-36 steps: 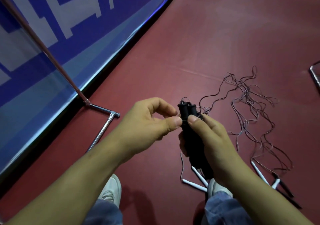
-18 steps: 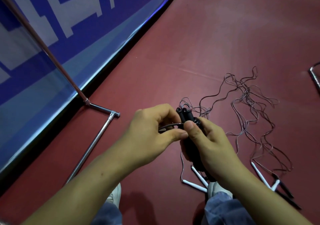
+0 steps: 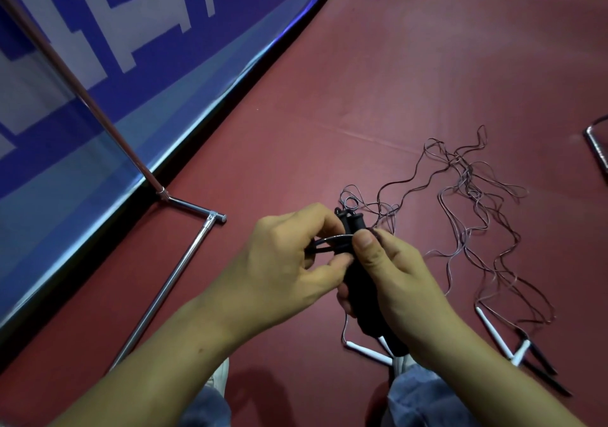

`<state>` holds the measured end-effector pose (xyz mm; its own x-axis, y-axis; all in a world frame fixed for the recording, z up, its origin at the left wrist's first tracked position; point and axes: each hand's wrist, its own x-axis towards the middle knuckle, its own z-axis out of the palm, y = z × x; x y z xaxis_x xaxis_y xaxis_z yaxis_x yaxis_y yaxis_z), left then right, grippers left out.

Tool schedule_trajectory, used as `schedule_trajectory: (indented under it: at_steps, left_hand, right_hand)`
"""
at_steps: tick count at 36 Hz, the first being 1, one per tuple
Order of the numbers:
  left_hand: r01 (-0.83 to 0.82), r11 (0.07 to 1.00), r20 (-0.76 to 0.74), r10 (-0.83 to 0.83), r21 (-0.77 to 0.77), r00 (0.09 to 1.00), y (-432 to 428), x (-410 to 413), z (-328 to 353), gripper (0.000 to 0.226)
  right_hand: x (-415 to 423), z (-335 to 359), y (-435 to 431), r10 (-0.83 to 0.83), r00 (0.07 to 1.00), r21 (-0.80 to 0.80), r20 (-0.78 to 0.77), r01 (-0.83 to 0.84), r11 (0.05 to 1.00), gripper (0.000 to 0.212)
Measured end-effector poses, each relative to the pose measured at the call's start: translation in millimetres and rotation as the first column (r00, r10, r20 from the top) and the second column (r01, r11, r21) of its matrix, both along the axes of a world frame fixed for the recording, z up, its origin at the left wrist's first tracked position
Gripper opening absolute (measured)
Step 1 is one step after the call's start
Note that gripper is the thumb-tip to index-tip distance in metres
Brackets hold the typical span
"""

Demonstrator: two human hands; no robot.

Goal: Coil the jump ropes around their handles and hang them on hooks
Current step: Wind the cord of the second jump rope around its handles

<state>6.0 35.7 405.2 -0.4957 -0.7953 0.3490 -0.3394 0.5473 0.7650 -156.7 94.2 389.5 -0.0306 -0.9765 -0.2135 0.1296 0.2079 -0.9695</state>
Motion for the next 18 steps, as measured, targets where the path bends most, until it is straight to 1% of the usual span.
schedule_trajectory:
  at_steps: [2,5,7,9,11,13,14,16,18]
  left_hand:
    - [-0.017,0.998,-0.042,0.02,0.063,0.999,0.3,0.6,-1.4,0.017]
    - [-0.019,0.969,-0.123,0.05,0.247,0.991,-2.4,3.2,0.3,0.013]
    - [0.008,0.945,-0.148,0.043,0.328,0.988,-7.1,5.2,2.4,0.016]
    - [0.061,0.897,-0.193,0.027,0.437,0.981,-10.2,6.9,5.0,0.018]
    - [0.118,0.842,-0.234,0.011,0.527,0.972,-10.2,6.9,7.2,0.013]
    - [0.13,0.826,-0.22,-0.008,0.549,0.975,-9.5,5.9,6.0,0.013]
    - [0.118,0.832,-0.199,-0.01,0.543,0.98,-9.8,6.0,5.6,0.012]
    - [0.1,0.851,-0.177,-0.008,0.516,0.984,-13.0,7.3,6.8,0.005]
    - [0.116,0.856,-0.218,-0.004,0.503,0.976,-15.9,8.7,11.2,0.008]
  right_hand:
    - [0.1,0.4,-0.2,0.009,1.0,0.0,0.005,-0.009,1.0,0.031]
    - [-1.8,3.4,-1.2,0.02,1.0,-0.001,0.007,-0.02,1.0,0.033]
    - [-4.6,6.6,-1.6,0.032,0.999,0.007,0.012,-0.032,0.999,0.033]
    - [-6.0,8.6,-2.1,0.033,0.999,0.006,0.008,-0.033,0.999,0.036]
    - [-5.7,9.7,-3.8,-0.003,1.0,-0.001,-0.013,0.003,1.0,0.03]
    - [-7.1,9.4,-6.6,-0.052,0.998,-0.005,-0.032,0.052,0.999,0.021]
    - [-8.0,9.8,-7.7,-0.062,0.998,0.007,-0.029,0.062,0.998,0.021]
    - [-9.2,11.0,-8.5,-0.048,0.999,0.046,0.003,0.048,0.998,0.029]
    - [-8.5,11.7,-7.3,-0.013,0.997,0.09,0.079,0.005,0.996,0.035]
